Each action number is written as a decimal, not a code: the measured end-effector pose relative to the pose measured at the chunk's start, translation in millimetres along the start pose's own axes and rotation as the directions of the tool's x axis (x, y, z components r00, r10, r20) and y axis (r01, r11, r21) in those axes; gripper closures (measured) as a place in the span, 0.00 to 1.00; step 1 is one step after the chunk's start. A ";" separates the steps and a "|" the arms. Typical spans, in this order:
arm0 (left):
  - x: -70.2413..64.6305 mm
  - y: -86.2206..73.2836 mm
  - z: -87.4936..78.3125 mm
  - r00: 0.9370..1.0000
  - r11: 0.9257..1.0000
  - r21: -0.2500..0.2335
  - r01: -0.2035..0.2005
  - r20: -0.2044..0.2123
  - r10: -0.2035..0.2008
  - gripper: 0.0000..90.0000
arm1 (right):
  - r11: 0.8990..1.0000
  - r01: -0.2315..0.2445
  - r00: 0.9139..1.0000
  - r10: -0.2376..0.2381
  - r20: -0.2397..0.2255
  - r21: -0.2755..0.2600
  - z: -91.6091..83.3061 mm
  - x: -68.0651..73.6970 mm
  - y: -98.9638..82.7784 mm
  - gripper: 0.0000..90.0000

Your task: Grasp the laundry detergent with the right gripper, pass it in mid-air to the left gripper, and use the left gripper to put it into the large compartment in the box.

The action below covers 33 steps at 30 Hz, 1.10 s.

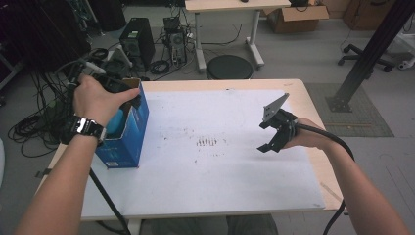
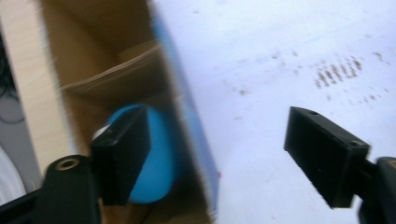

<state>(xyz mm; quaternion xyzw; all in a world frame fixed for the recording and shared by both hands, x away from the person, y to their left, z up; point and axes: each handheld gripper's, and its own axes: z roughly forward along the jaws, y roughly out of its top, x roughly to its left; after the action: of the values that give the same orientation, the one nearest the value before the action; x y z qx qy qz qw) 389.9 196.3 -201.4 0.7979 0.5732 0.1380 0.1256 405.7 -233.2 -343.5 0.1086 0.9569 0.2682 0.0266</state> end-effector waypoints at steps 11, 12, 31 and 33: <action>-49.7 10.4 33.6 0.988 0.994 0.012 -0.113 0.103 0.111 0.15 | 1.000 -0.004 1.000 0.004 -0.011 0.005 -3.6 -2.1 3.7 0.08; -53.7 11.2 36.0 0.986 0.992 0.016 -0.127 0.112 0.125 0.14 | 1.000 -0.005 1.000 0.005 -0.011 0.005 -4.0 -2.3 3.6 0.08; -100.2 17.2 72.8 0.949 0.968 0.038 -0.247 0.213 0.234 0.05 | 1.000 -0.014 1.000 0.014 -0.009 0.013 -7.0 -2.9 -1.2 0.08; -102.0 17.5 73.5 0.949 0.968 0.036 -0.246 0.211 0.234 0.05 | 1.000 -0.013 1.000 0.013 -0.008 0.012 -7.5 -3.0 -1.6 0.08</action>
<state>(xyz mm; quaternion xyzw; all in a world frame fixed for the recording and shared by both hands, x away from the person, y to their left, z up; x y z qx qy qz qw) 400.9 90.9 -271.3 0.8751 0.4599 0.0513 0.1415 407.5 -239.0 -337.9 0.1137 0.9578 0.2632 0.0206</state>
